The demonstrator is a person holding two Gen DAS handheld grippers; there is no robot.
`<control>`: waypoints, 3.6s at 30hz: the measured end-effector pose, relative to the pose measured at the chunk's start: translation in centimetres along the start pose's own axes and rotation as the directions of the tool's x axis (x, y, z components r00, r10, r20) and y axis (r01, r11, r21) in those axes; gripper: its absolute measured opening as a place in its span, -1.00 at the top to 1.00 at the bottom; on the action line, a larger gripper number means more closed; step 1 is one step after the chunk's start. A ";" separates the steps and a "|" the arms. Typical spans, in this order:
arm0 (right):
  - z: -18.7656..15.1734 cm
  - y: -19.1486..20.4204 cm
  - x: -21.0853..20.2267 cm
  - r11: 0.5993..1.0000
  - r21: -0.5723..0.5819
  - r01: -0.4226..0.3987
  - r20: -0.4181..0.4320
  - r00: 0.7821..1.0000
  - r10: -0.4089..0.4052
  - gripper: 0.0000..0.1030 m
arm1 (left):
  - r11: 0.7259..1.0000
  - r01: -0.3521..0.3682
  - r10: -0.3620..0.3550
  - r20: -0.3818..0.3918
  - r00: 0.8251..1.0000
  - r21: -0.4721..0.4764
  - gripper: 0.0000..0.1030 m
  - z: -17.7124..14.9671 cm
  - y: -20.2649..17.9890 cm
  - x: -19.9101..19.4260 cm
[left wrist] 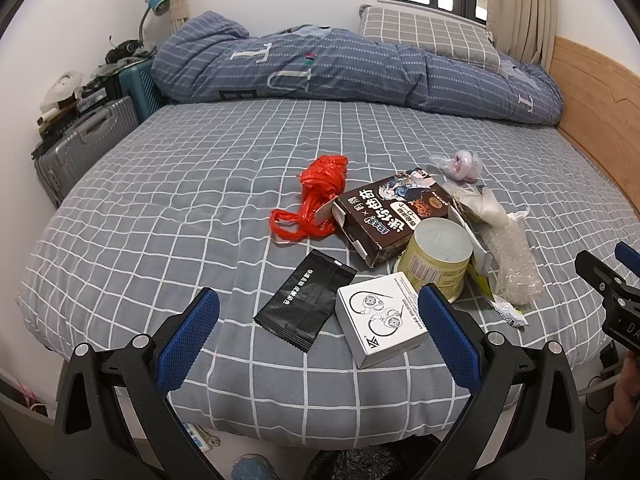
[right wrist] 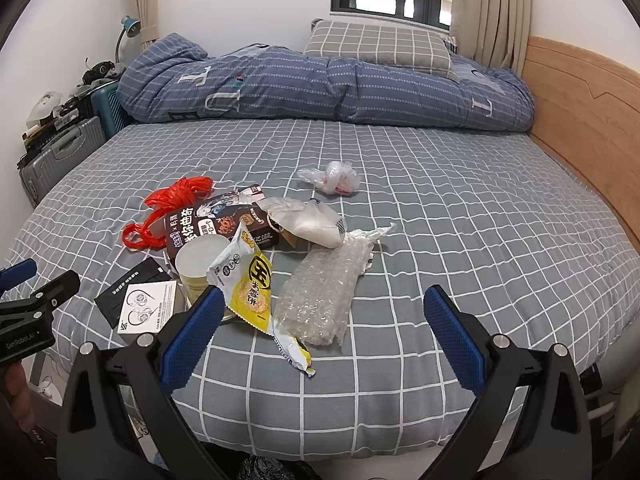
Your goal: Collect trash
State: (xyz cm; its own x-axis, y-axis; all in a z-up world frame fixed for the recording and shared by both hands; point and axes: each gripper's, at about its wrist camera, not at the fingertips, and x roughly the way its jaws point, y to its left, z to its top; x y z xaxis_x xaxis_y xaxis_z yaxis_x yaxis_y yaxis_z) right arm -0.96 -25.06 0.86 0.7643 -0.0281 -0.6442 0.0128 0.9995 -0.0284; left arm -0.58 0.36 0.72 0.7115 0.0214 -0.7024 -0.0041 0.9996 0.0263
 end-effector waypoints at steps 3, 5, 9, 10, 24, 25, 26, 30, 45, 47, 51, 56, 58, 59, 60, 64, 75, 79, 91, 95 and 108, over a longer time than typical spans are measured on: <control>0.0 0.0 0.0 1.000 0.000 0.000 0.001 1.000 0.000 -0.86 | 1.000 -0.001 0.001 0.003 1.000 -0.001 -0.89 0.1 0.0 -0.1; 0.0 0.0 0.0 1.000 0.001 -0.001 -0.001 1.000 0.001 -0.85 | 1.000 0.001 -0.001 0.006 1.000 -0.007 -0.89 0.1 0.0 -0.2; 0.0 0.0 0.0 1.000 0.001 -0.001 0.000 1.000 0.001 -0.85 | 1.000 0.001 -0.001 0.010 1.000 -0.005 -0.89 0.0 0.0 -0.4; 0.0 0.0 0.0 1.000 0.001 -0.001 0.001 1.000 0.001 -0.85 | 1.000 0.001 -0.001 0.010 1.000 -0.005 -0.89 0.0 0.0 -0.4; 0.0 0.0 0.0 1.000 0.001 0.000 0.001 1.000 0.000 -0.85 | 1.000 0.003 -0.003 0.007 1.000 -0.003 -0.89 0.0 -0.1 -0.3; 0.0 -0.1 0.0 1.000 0.002 -0.001 0.001 1.000 0.001 -0.85 | 1.000 0.003 -0.003 0.005 1.000 -0.004 -0.89 -0.1 -0.2 -0.2; 0.0 0.0 0.0 1.000 0.003 0.000 0.002 1.000 0.000 -0.85 | 1.000 0.003 -0.003 0.004 1.000 -0.004 -0.89 -0.1 -0.2 -0.2; 0.1 0.0 0.0 1.000 0.003 -0.001 0.002 1.000 0.001 -0.85 | 1.000 0.002 -0.002 0.000 1.000 -0.002 -0.89 -0.2 -0.3 0.0; 0.5 0.0 3.0 1.000 -0.011 0.019 -0.037 0.999 -0.019 -0.85 | 1.000 0.004 -0.005 -0.069 0.998 -0.004 -0.89 -0.5 -2.5 3.8; 0.3 -0.3 4.3 1.000 -0.004 0.023 -0.056 0.998 -0.023 -0.81 | 1.000 0.004 -0.004 -0.083 0.997 -0.003 -0.89 -0.6 -3.0 4.7; 0.0 -0.9 7.2 1.000 0.007 0.030 -0.104 0.994 -0.029 -0.74 | 1.000 0.005 -0.005 -0.113 0.994 0.006 -0.89 -1.0 -4.2 6.6; -0.6 -1.9 9.7 0.999 0.027 0.031 -0.149 0.988 -0.027 -0.60 | 1.000 0.009 -0.007 -0.161 0.987 0.013 -0.88 -1.8 -5.4 9.1; -0.8 -2.3 10.5 0.999 0.036 0.021 -0.163 0.987 -0.015 -0.53 | 1.000 0.012 -0.008 -0.168 0.986 0.021 -0.88 -1.9 -5.8 9.7; -0.9 -2.3 10.9 0.999 0.040 0.019 -0.178 0.984 -0.011 -0.45 | 1.000 0.011 -0.007 -0.175 0.985 0.023 -0.85 -2.0 -5.9 9.9; -0.9 -2.5 11.2 0.999 0.048 0.007 -0.184 0.983 0.002 -0.44 | 1.000 0.012 -0.008 -0.183 0.983 0.022 -0.82 -2.1 -6.0 10.3; -1.1 -2.5 11.9 0.998 0.063 -0.018 -0.199 0.979 0.030 -0.21 | 1.000 0.021 -0.018 -0.204 0.979 0.012 -0.69 -2.4 -6.1 11.1; -1.4 -2.1 13.0 0.993 0.089 -0.079 -0.241 0.966 0.098 0.55 | 1.000 0.026 -0.025 -0.194 0.981 0.001 -0.53 -2.6 -6.0 11.2; -1.4 -2.4 12.9 0.992 0.095 -0.081 -0.241 0.965 0.102 0.59 | 0.999 0.033 -0.032 -0.194 0.981 -0.002 -0.52 -2.6 -5.9 11.1; -0.6 -2.8 11.1 0.995 0.083 -0.055 -0.226 0.971 0.072 0.63 | 0.999 0.049 -0.047 -0.176 0.983 0.005 -0.51 -1.8 -5.6 9.7; -0.3 -3.2 10.3 0.996 0.082 -0.045 -0.219 0.974 0.062 0.64 | 0.998 0.058 -0.056 -0.170 0.984 0.004 -0.51 -1.5 -5.5 8.9; 0.8 -3.7 6.7 0.996 0.090 -0.030 -0.172 0.984 0.045 0.66 | 0.998 0.055 -0.055 -0.134 0.989 0.000 -0.50 -0.8 -4.7 5.8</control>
State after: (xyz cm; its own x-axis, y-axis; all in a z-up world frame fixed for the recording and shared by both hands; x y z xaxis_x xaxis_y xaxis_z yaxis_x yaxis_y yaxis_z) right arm 4.60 -28.91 -2.78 0.6419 0.0151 -0.7667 0.0477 0.9971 0.0595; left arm 3.02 -4.20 -4.09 0.6098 -0.0316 -0.7919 0.0353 0.9993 -0.0127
